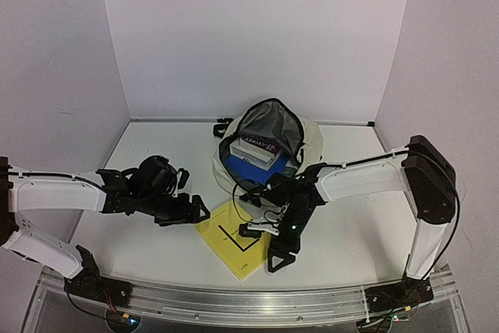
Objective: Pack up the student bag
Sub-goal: Move the book to the center of the board, then pick up the book from the center of the board.
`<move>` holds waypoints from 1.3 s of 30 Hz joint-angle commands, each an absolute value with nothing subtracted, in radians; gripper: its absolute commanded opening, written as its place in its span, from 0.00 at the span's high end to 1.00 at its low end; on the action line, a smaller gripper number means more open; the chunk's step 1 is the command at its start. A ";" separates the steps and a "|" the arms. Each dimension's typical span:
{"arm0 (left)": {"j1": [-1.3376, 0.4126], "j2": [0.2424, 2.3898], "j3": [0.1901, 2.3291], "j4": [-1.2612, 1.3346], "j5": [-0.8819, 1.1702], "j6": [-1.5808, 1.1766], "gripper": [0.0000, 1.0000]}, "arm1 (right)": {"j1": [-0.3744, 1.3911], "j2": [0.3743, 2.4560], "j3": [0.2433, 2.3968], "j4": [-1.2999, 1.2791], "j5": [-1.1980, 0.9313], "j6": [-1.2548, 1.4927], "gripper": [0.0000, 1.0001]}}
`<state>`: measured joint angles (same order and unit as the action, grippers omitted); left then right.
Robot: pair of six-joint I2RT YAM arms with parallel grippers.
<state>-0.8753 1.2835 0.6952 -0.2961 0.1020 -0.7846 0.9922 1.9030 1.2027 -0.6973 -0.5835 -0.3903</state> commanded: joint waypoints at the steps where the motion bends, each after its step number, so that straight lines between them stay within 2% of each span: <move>1: -0.875 1.329 0.705 -0.280 0.083 -0.795 0.13 | 0.885 2.016 1.277 -0.675 -0.349 -0.362 0.30; 8: -0.837 1.386 0.745 -0.258 0.085 -0.791 0.11 | 0.747 2.038 1.390 -0.667 -0.225 -0.319 0.29; 16: -0.698 1.366 0.679 -0.228 0.169 -0.836 0.12 | 0.739 1.947 1.287 -0.647 -0.643 -0.187 0.26; 22: -0.704 1.321 0.558 -0.160 0.224 -0.945 0.17 | 0.741 1.964 1.301 -0.566 -0.649 -0.151 0.25; 28: -0.767 1.254 0.491 -0.133 0.182 -1.028 0.19 | 0.762 2.005 1.337 -0.477 -0.614 -0.105 0.25; 35: -0.825 1.413 0.467 0.066 0.208 -1.088 0.25 | 0.825 2.096 1.364 -0.446 -0.657 -0.081 0.29; 39: -0.862 1.500 0.504 0.128 0.213 -1.083 0.31 | 0.826 2.067 1.360 -0.446 -0.700 -0.082 0.37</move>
